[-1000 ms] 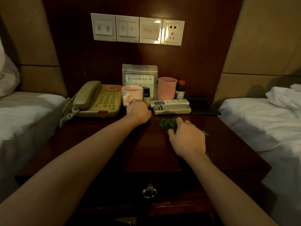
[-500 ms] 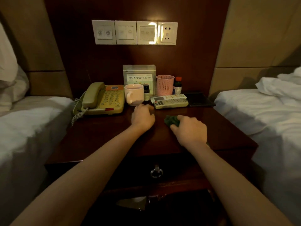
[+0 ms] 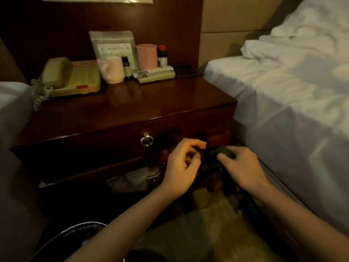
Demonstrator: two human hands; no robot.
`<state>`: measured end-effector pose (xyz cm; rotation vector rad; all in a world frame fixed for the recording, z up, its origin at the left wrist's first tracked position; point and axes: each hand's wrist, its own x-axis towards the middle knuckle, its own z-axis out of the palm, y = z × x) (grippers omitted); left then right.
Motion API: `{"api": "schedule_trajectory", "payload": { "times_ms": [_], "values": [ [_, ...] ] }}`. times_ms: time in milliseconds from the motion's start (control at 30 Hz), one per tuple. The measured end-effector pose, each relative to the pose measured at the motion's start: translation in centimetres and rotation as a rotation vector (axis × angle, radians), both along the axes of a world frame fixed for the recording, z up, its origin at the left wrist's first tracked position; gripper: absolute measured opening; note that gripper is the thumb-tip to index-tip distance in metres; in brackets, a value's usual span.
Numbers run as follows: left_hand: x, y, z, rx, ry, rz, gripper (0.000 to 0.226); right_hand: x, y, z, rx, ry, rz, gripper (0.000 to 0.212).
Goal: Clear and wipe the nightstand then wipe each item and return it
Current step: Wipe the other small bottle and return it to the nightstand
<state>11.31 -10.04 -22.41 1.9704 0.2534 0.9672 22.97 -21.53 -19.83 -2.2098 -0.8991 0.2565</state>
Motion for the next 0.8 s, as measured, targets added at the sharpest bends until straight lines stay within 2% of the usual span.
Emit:
{"api": "schedule_trajectory", "payload": {
  "times_ms": [133,200,267,333,433,500,567,667,800],
  "values": [
    [1.9,-2.0,-6.6,-0.178,0.307,-0.156,0.028,0.9,-7.9,-5.7,-0.031,0.289,-0.167,0.023],
    [3.7,-2.3,-10.9,-0.209,0.535,-0.131,0.026,1.5,-10.7,-8.1,-0.12,0.433,-0.233,0.024],
    [5.8,-2.2,-15.8,-0.249,0.787,-0.096,0.033,2.0,-12.6,-10.5,-0.146,0.564,-0.335,0.021],
    [7.5,-2.3,-20.2,-0.269,0.949,-0.097,0.039,2.1,-14.1,-12.5,-0.176,0.667,-0.475,0.021],
    [9.4,-3.2,-24.2,-0.284,1.017,-0.127,0.045,1.6,-15.8,-15.0,-0.254,0.848,-0.558,0.021],
    [11.1,-3.9,-26.1,-0.322,1.028,-0.17,0.053,1.5,-16.7,-16.3,-0.23,0.948,-0.645,0.019],
    [13.2,-4.9,-27.8,-0.341,1.03,-0.182,0.064,1.9,-17.2,-17.6,-0.188,0.97,-0.718,0.022],
    [16.5,-6.5,-30.1,-0.382,0.983,-0.217,0.062,2.5,-17.5,-20.1,-0.107,1.021,-0.773,0.03],
    [19.6,-8.7,-33.3,-0.335,1.04,-0.247,0.085,2.0,-17.5,-20.9,-0.089,1.181,-0.826,0.019]
  ]
}}
